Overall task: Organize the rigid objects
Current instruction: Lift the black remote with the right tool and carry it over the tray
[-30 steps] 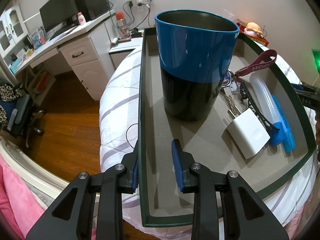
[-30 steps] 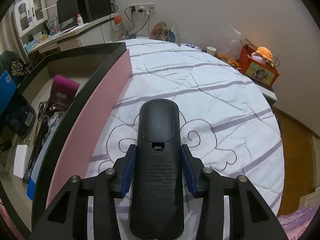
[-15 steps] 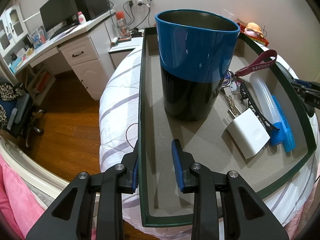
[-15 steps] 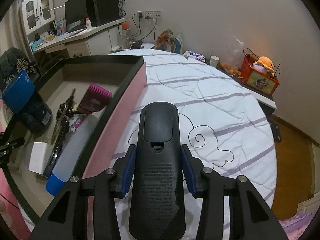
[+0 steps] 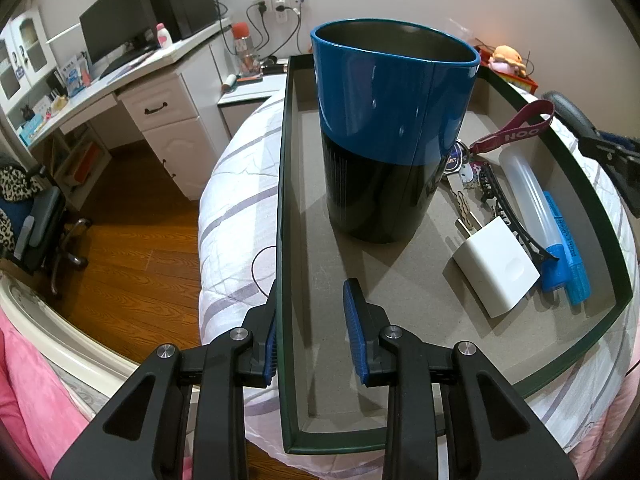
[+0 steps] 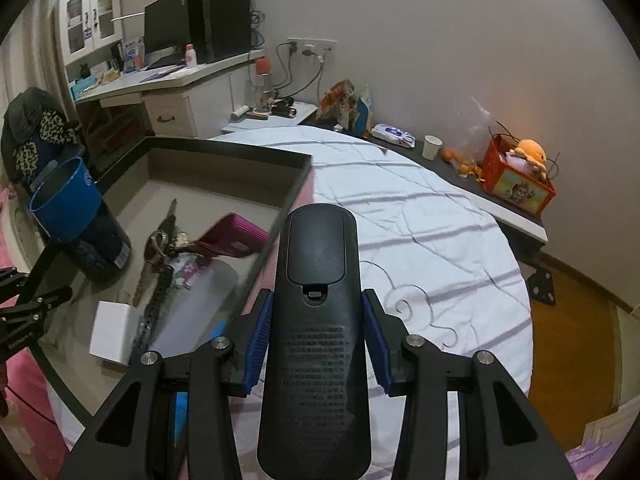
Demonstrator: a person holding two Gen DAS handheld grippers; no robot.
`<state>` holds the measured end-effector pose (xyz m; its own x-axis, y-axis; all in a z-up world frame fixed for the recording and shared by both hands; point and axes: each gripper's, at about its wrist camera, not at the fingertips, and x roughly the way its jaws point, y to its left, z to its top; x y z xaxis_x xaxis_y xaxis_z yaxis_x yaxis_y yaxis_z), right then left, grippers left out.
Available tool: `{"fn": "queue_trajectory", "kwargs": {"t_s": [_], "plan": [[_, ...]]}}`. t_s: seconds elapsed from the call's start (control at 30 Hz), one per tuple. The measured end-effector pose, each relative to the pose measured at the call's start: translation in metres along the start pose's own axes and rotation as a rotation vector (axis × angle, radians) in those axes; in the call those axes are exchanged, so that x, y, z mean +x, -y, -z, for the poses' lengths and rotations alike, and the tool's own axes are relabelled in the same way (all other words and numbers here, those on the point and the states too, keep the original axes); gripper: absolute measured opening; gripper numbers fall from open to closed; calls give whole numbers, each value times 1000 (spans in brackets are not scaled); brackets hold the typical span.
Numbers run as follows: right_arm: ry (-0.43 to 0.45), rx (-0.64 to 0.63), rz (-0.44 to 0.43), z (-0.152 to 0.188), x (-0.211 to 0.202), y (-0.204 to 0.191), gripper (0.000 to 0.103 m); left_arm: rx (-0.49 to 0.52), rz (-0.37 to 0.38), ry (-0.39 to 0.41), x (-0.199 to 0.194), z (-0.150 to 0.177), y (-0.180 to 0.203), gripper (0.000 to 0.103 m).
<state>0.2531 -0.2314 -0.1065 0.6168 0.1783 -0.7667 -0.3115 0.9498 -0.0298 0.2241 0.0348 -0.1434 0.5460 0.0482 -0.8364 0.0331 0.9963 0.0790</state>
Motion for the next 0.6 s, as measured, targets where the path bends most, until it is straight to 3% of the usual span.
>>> {"fn": "queue_trajectory", "kwargs": {"t_s": [0.6], "plan": [[-99,-194,-15,-29,30,-82,45,-3,21,6,2,0,-2,29]]}}
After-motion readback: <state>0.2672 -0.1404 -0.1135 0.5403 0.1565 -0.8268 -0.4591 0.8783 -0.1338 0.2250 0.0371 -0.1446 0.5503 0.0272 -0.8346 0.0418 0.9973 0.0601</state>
